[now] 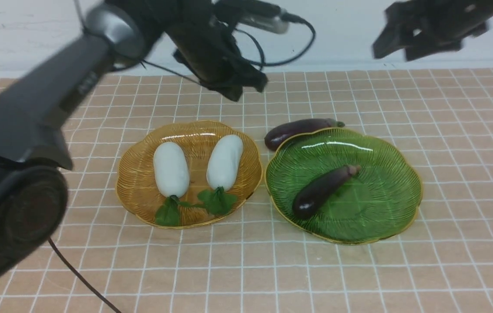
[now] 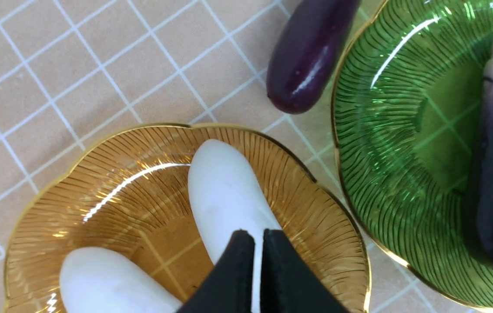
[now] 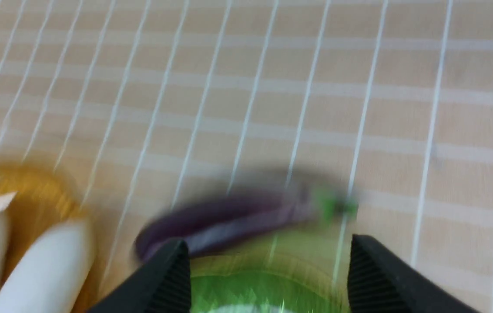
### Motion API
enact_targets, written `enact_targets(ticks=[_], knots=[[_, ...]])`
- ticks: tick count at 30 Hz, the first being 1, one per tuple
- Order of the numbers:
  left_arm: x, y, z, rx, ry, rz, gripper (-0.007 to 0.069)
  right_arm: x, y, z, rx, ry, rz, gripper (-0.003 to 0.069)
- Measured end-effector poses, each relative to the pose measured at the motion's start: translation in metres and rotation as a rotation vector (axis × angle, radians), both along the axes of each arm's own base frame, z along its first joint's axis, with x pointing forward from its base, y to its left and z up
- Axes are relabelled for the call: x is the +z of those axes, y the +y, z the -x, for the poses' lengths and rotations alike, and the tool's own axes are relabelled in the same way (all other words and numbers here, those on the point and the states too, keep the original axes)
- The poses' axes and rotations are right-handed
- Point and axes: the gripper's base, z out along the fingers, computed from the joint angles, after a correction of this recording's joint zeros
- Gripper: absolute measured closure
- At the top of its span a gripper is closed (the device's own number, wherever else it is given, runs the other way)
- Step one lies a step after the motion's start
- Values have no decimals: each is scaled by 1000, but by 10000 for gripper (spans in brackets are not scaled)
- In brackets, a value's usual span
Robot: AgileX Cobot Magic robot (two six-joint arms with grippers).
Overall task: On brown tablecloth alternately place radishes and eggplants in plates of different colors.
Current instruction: 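Put the eggplants into the green plate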
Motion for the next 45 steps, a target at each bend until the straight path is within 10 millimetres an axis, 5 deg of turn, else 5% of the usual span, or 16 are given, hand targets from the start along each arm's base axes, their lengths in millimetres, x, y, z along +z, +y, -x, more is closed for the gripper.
enact_targets(ticks=[8, 16, 23, 33, 45], knots=[[4, -1, 2, -6, -2, 17, 614, -62, 3, -24, 29, 36, 24, 215], [4, -1, 2, -11, -2, 18, 614, -100, 7, -26, 112, 80, 41, 215], [4, -1, 2, -18, -4, 14, 614, -94, 20, -25, 141, 80, -82, 215], [4, -1, 2, -19, -5, 14, 614, -89, 122, -2, 462, -122, 105, 216], [4, -1, 2, -20, -5, 14, 614, -84, 126, 9, 615, -121, 361, 216]])
